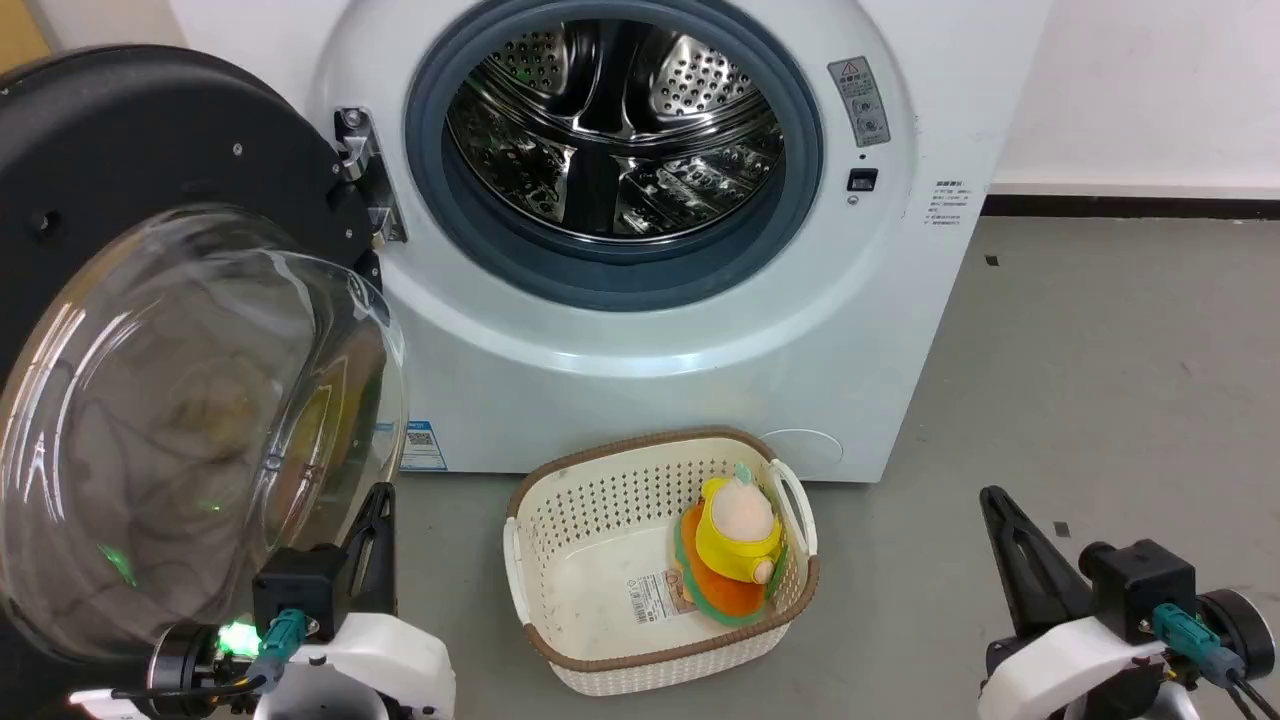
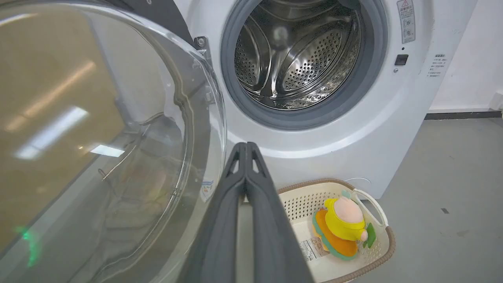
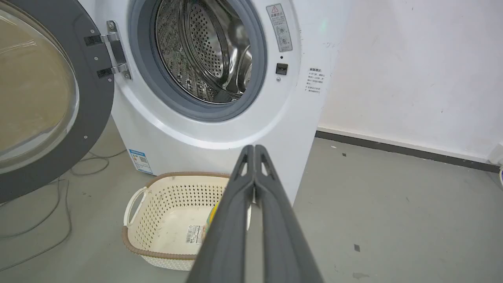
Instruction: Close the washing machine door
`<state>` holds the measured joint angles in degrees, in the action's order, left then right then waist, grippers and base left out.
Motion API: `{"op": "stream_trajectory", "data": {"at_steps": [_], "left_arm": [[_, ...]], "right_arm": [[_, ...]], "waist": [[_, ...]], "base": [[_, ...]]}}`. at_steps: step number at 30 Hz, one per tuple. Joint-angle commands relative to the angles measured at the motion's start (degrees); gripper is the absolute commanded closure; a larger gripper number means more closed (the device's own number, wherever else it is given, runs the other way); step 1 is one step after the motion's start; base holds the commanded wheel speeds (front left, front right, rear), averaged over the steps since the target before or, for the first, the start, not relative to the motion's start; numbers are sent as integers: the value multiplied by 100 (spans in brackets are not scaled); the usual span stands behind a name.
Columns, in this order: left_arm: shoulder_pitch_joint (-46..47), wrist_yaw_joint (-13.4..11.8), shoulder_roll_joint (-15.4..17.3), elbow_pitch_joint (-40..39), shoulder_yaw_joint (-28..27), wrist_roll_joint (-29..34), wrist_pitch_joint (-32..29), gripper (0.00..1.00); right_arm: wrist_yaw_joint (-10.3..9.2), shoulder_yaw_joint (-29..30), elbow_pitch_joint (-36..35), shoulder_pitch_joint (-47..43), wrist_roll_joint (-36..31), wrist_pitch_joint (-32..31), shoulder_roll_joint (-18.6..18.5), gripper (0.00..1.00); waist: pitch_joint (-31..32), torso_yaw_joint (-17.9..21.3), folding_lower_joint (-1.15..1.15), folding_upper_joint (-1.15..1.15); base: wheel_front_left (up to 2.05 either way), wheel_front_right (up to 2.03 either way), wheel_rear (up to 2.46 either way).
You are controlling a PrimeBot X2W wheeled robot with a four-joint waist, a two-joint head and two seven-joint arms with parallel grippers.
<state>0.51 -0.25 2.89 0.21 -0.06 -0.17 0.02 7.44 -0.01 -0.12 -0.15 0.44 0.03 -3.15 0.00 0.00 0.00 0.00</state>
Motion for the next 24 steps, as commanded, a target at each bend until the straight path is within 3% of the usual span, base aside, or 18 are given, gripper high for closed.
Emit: {"op": "stream_trajectory", "data": {"at_steps": [1, 21, 22, 24], "left_arm": [[-51, 25, -2, -21, 6, 17, -2, 100], [-51, 25, -2, -21, 6, 17, -2, 100], [0, 1, -1, 0, 2, 0, 0, 0], [0, -3, -1, 3, 0, 0, 0, 0]], "right_arm": [[5, 1, 12, 15, -44, -3, 27, 100], [5, 1, 12, 15, -44, -3, 27, 100], [0, 1, 0, 0, 0, 0, 0, 0], [0, 0, 0, 0, 5, 0, -1, 0]], "waist": [[0, 0, 0, 0], [0, 0, 0, 0], [0, 0, 0, 0], [0, 0, 0, 0]], "base": [[0, 0, 0], [0, 0, 0], [0, 0, 0], [0, 0, 0]]}}
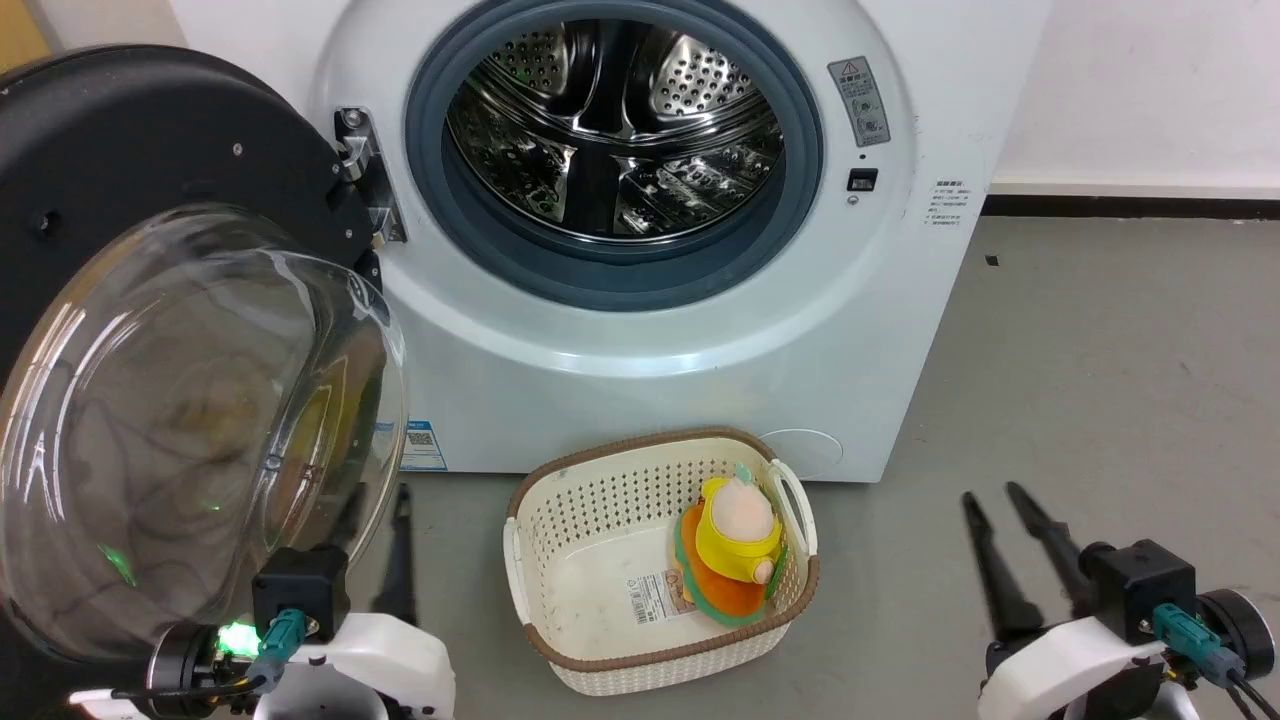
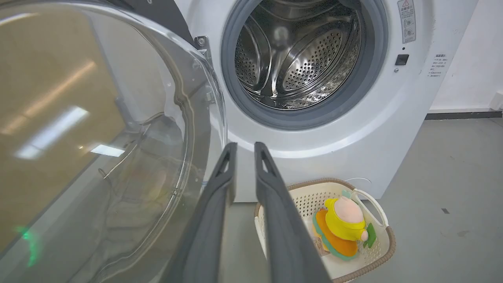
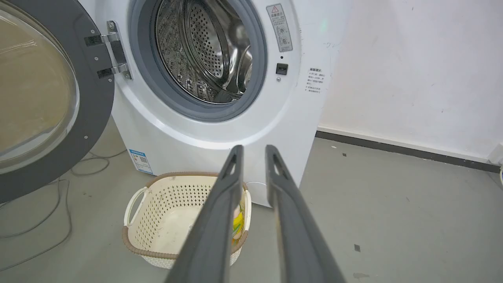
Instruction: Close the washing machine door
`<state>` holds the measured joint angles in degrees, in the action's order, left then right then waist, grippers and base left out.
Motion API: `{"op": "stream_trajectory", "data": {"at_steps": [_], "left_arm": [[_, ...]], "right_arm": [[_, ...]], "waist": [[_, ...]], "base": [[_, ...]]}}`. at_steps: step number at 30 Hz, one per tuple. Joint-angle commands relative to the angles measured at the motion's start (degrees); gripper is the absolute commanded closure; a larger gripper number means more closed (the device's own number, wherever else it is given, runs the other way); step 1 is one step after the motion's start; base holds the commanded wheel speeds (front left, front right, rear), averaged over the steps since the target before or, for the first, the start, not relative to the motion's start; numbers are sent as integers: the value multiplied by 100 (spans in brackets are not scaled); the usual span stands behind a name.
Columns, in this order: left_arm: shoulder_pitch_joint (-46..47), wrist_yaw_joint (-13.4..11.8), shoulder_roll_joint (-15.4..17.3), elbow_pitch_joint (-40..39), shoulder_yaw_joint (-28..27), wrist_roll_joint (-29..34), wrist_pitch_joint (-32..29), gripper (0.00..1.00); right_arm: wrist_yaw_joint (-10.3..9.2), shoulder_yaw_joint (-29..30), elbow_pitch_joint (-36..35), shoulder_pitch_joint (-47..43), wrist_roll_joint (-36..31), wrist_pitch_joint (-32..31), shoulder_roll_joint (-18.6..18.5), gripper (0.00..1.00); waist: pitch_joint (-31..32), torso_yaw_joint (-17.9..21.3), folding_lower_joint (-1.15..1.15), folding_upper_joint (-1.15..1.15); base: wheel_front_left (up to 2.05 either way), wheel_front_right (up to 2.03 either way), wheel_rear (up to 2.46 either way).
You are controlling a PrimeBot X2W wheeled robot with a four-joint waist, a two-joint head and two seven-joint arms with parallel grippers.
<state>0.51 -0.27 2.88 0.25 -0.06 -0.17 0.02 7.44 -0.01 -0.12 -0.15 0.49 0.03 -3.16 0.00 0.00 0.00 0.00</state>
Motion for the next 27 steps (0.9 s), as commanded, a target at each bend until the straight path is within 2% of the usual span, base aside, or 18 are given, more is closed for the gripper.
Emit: {"op": "stream_trajectory", "data": {"at_steps": [1, 11, 12, 14, 27], "left_arm": [[0, -5, 0, 0, 0, 0, 0, 0], [18, -180, 0, -7, 59, -4, 120, 0], [23, -198, 2, -12, 66, 0, 132, 31], [35, -231, 7, -24, 83, 5, 156, 100], [278, -395, 113, -381, 95, -14, 312, 100]], "right_arm": [[0, 1, 0, 0, 0, 0, 0, 0], [0, 49, 12, 13, 133, 120, 2, 0], [0, 52, 9, 15, 148, 132, 2, 0], [0, 58, 7, 17, 182, 156, 3, 0], [1, 94, -22, 56, 317, 311, 6, 0]], "waist": [[0, 0, 0, 0], [-15, -1, 0, 0], [-17, -3, 0, 0], [-21, -9, 0, 0], [-76, -212, 0, 0]], "base": [[0, 0, 0], [0, 0, 0], [0, 0, 0], [0, 0, 0], [0, 0, 0]]}}
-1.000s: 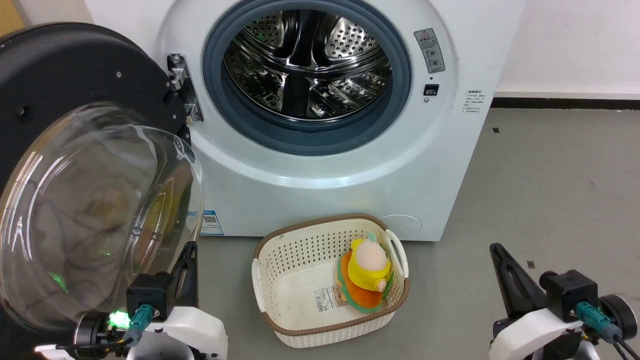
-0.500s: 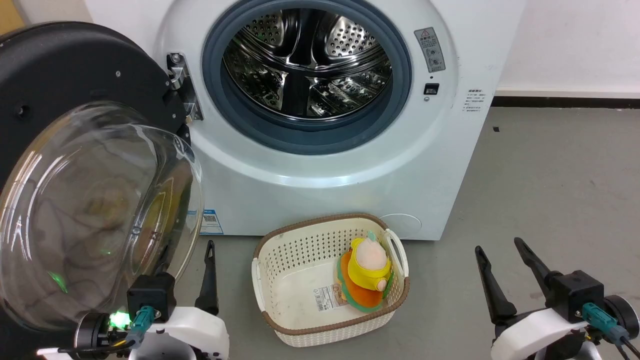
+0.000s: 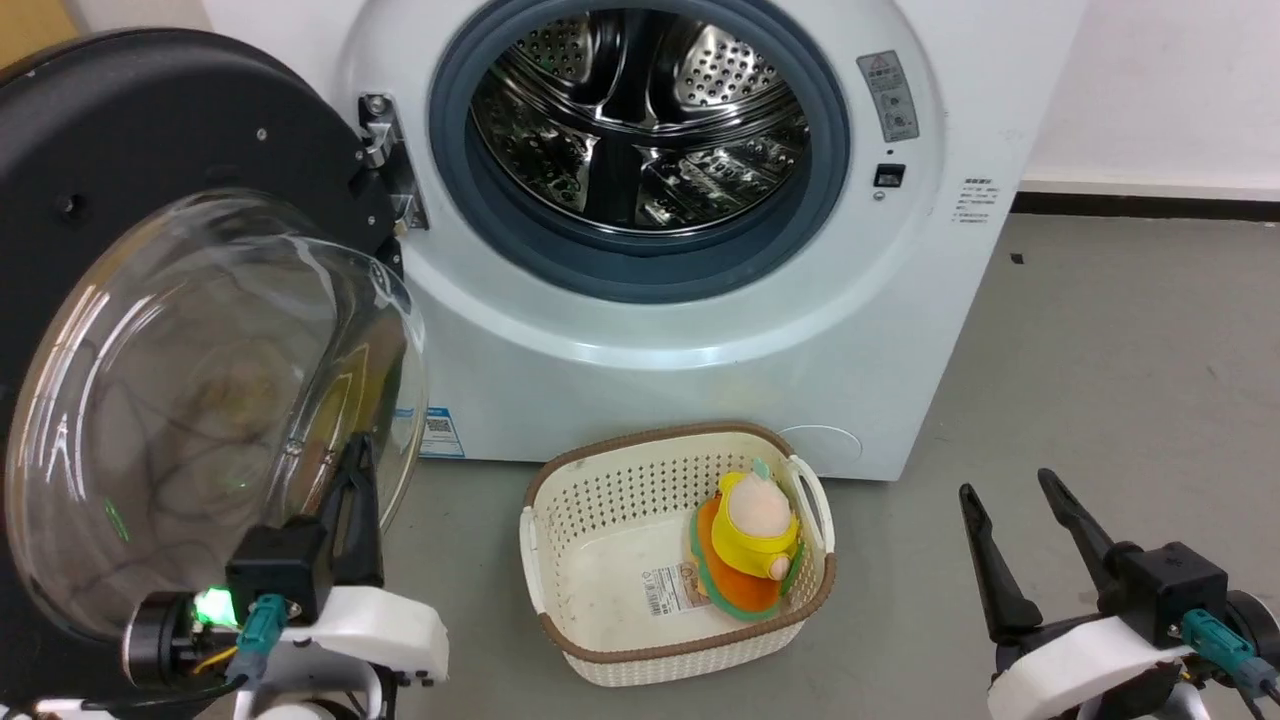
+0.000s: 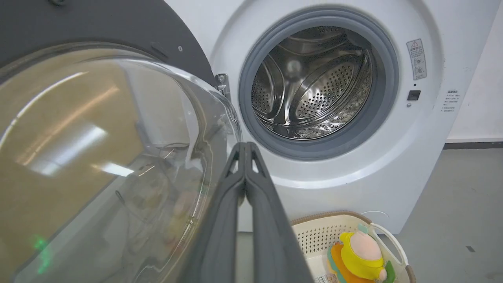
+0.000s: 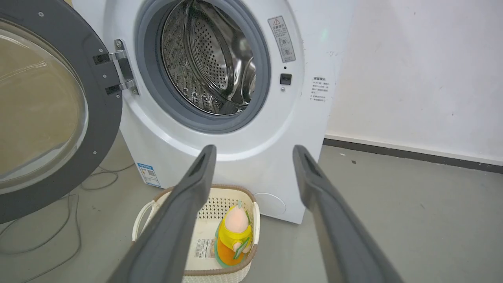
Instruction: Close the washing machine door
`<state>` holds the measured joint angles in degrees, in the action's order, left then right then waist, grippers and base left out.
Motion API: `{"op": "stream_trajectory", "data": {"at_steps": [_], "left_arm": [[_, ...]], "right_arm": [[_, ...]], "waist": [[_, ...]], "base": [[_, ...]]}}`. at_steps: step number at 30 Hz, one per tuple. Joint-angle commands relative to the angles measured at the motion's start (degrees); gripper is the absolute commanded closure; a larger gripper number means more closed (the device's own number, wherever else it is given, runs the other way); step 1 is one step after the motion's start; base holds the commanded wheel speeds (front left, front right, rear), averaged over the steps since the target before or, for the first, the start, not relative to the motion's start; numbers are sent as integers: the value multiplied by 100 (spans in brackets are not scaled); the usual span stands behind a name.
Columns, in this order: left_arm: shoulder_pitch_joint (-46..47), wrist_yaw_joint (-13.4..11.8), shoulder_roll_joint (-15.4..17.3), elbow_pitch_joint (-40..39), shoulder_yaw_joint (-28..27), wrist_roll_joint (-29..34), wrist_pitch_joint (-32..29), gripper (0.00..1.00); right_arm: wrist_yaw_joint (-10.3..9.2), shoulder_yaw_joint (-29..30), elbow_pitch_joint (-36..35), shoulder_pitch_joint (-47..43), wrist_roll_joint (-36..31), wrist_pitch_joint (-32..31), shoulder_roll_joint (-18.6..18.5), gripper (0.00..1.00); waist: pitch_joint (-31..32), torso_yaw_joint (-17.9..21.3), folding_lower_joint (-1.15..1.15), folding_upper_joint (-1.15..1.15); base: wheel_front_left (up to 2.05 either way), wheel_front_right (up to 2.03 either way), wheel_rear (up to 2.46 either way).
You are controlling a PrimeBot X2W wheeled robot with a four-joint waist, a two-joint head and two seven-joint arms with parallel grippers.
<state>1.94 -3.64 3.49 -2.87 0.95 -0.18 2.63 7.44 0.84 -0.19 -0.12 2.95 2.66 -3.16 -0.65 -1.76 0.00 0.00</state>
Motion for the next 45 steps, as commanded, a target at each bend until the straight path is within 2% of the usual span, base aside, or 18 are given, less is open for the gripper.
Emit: {"op": "stream_trajectory", "data": {"at_steps": [1, 10, 26, 32, 38, 45], "left_arm": [[164, -65, 61, -115, -15, -23, 62, 100], [512, -11, 95, -597, -224, -209, 170, 100], [1505, 507, 6, -1132, -1152, -853, 361, 100], [1792, 622, 48, -1273, -1567, -1217, 433, 100], [2040, 630, 201, -1258, -2018, -1708, 410, 100], [2373, 458, 444, -858, -2809, -2655, 83, 100]], "right_arm": [[1, 11, -15, 56, 82, 60, 6, 0], [1, 10, -7, 67, 178, 167, 8, 0], [2, 76, 29, 94, 328, 359, 12, 0], [2, -2, 74, 170, 347, 431, 13, 0], [2, -36, 112, 206, 378, 490, 14, 0], [3, -39, 144, 221, 428, 574, 16, 0]], "waist": [[-16, -64, 0, 0], [-81, -367, 0, 0], [-211, -1112, 0, 0], [-301, -1296, 0, 0], [-360, -1438, 0, 0], [-438, -1619, 0, 0]], "base": [[0, 0, 0], [0, 0, 0], [0, 0, 0], [0, 0, 0], [0, 0, 0], [0, 0, 0]]}}
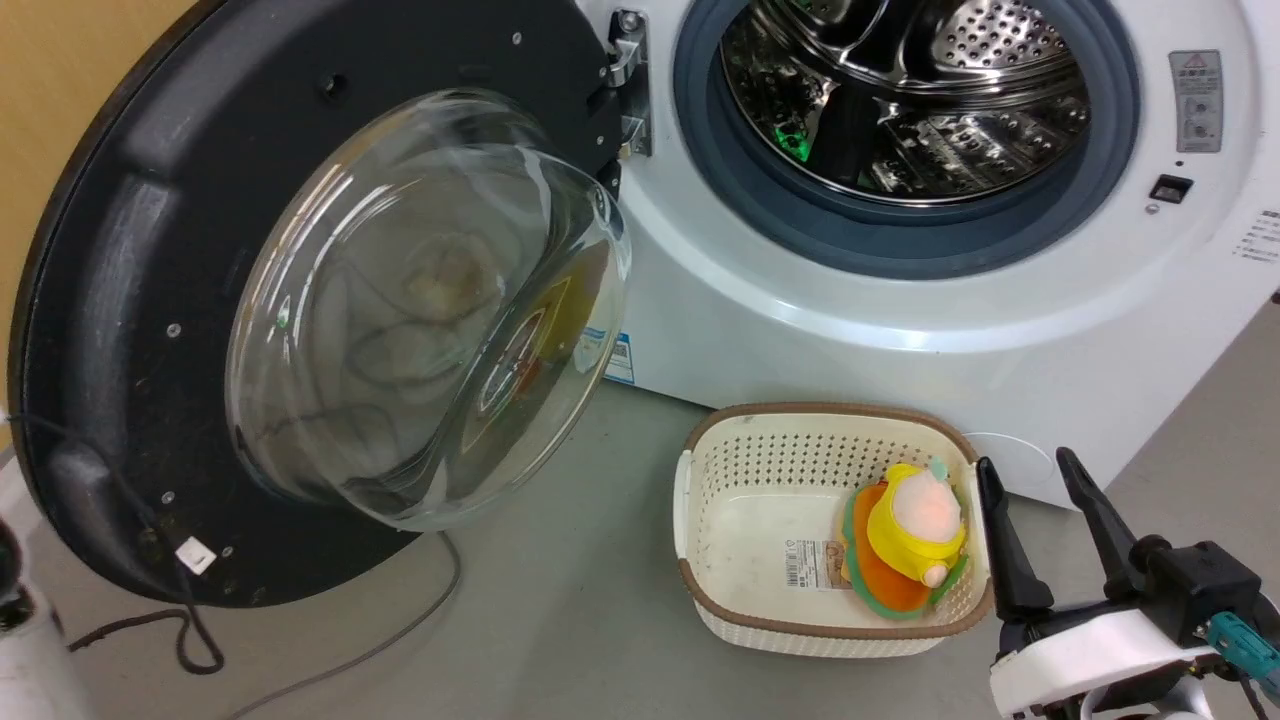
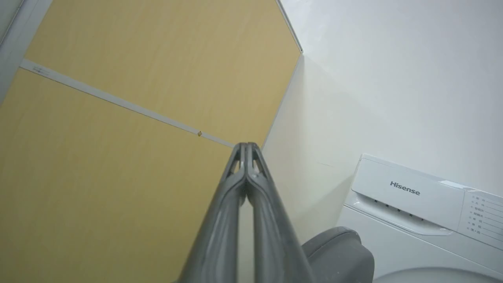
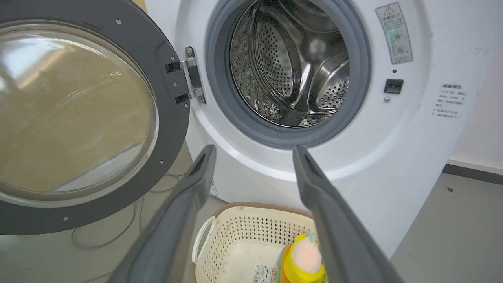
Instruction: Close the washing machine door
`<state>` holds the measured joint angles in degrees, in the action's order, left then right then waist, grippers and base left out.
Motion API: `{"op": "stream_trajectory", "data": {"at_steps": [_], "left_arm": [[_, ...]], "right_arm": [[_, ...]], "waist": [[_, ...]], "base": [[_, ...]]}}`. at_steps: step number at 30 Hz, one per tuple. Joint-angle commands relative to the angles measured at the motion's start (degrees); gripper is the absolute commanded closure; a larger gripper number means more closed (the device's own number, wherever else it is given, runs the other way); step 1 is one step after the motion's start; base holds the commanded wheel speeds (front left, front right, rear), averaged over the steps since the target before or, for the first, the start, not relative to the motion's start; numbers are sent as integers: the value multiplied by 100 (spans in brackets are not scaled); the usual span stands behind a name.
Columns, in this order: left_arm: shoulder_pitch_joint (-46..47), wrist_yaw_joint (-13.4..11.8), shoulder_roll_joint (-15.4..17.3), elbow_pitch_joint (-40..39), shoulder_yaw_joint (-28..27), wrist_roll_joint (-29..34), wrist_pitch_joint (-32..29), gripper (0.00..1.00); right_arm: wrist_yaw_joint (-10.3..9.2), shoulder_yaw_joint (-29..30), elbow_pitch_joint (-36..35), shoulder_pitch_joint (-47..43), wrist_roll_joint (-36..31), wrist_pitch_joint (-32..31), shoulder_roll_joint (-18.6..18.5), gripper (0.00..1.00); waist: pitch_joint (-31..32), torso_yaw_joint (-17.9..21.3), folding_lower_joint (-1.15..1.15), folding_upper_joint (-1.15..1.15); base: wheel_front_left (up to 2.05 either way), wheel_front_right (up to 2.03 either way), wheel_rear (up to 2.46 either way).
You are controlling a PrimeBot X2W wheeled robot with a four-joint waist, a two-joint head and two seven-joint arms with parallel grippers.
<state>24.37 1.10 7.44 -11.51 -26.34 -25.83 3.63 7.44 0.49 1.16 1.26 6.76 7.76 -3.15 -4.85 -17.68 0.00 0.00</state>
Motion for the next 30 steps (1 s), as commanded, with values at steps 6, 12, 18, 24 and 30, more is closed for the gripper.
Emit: {"op": "stream_trajectory", "data": {"at_steps": [6, 12, 18, 24, 30], "left_arm": [[207, -104, 236, 640, -678, -726, -329, 100], [213, -108, 266, 1537, -1082, -1418, -820, 100], [277, 87, 270, 2331, -1351, -2194, -1447, 100], [298, 331, 251, 2940, -1290, -2706, -2154, 100], [415, 466, 94, 3366, -1111, -3065, -2560, 100]], "right_arm": [[3, 31, 25, 104, 72, 136, 16, 0], [3, 39, 59, 127, 118, 208, 17, 0], [3, 33, 92, 146, 166, 280, 19, 0], [3, -39, 154, 178, 237, 351, 20, 0], [4, -73, 176, 221, 286, 423, 21, 0]], "waist": [[-106, -178, 0, 0], [-184, -332, 0, 0], [-249, -485, 0, 0], [-316, -635, 0, 0], [-401, -786, 0, 0]], "base": [[0, 0, 0], [0, 0, 0], [0, 0, 0], [0, 0, 0], [0, 0, 0]]}}
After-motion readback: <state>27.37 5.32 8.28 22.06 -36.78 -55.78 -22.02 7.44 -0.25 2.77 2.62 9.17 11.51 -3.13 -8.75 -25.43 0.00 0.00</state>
